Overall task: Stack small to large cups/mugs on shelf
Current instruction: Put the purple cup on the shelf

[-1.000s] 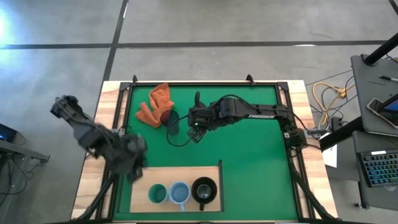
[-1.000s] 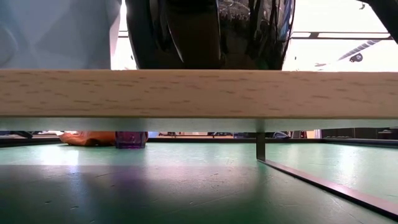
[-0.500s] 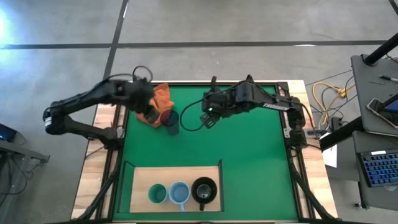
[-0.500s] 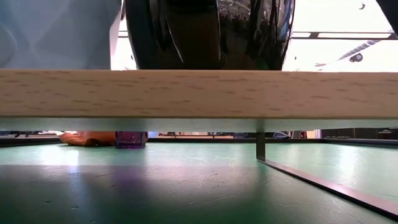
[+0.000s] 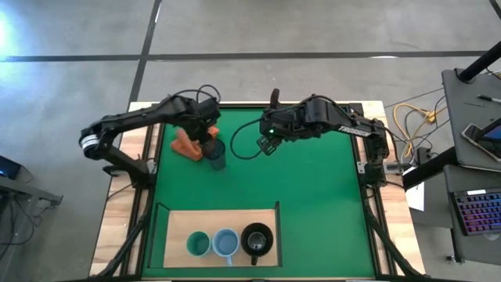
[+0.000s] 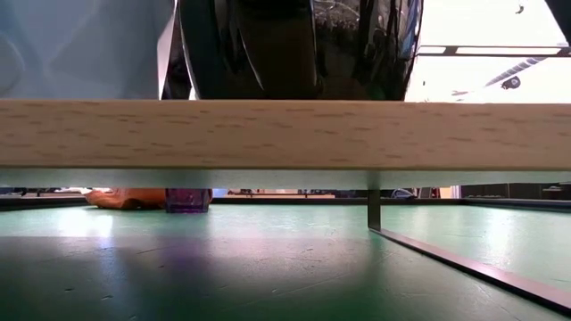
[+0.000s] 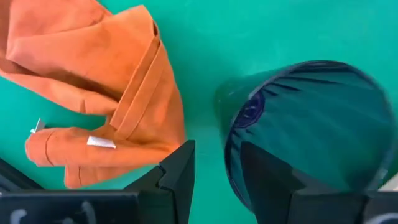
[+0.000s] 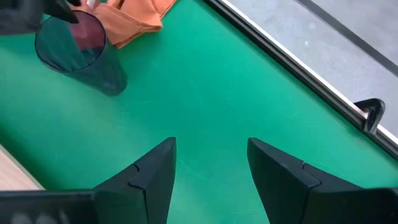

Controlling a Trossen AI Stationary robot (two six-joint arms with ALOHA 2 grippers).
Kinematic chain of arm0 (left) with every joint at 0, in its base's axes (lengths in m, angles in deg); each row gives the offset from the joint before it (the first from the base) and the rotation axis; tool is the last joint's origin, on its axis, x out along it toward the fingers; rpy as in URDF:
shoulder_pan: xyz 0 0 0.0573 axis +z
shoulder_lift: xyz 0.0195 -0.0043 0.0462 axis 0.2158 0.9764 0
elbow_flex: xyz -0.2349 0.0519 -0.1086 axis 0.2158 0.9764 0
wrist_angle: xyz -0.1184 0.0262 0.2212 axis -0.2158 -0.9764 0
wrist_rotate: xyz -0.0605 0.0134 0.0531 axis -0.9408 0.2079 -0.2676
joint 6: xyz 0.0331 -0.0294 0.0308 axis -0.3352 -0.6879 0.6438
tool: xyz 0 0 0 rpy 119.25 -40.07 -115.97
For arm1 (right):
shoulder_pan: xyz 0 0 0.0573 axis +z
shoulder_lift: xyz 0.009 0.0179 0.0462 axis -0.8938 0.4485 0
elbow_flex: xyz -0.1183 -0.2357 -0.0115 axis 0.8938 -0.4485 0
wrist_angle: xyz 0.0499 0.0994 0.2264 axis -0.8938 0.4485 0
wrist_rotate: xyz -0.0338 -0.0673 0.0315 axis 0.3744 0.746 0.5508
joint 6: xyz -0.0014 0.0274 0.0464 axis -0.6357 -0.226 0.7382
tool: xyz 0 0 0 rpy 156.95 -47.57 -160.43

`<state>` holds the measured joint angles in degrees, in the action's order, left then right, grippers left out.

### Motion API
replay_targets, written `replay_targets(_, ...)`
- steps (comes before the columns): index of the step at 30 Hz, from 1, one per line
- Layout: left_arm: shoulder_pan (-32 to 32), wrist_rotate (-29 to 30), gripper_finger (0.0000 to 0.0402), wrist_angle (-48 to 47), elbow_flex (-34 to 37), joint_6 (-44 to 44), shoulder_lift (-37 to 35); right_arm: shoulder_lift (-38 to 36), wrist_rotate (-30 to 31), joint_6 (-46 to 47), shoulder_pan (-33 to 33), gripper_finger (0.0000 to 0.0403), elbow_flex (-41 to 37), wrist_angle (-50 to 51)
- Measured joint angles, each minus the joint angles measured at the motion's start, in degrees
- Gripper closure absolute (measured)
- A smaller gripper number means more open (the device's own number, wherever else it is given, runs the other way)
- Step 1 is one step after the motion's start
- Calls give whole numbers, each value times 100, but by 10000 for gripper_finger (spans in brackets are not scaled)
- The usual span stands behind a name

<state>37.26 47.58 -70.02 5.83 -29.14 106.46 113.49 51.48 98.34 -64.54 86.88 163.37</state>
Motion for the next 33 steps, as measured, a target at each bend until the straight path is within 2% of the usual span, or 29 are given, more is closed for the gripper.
replay_targets(9,-2,-40,291,-18,25,601,423,4,212,193,0,211,0,0)
replay_targets(12,-4,-60,322,-88,27,692,476,4,251,168,-32,211,0,0)
replay_targets(15,-6,-63,381,-46,45,728,463,4,254,49,-72,211,0,0)
replay_targets(18,-5,-64,395,-60,138,729,311,4,254,-58,-127,211,0,0)
replay_targets(21,-37,-45,400,-445,240,725,-86,4,249,-133,-187,211,0,0)
replay_targets(25,-226,-110,400,-1304,155,505,-1167,4,247,-349,-227,211,0,0)
replay_targets(28,-452,-364,401,-2106,-6,357,-2005,4,244,-459,-248,211,-7,0)
replay_targets(31,-835,-1110,401,-1990,16,267,-2785,7,232,-563,-261,211,-9,0)
replay_targets(33,-1189,-1325,401,-2067,5,165,-2994,9,207,-594,-291,211,-11,-2)
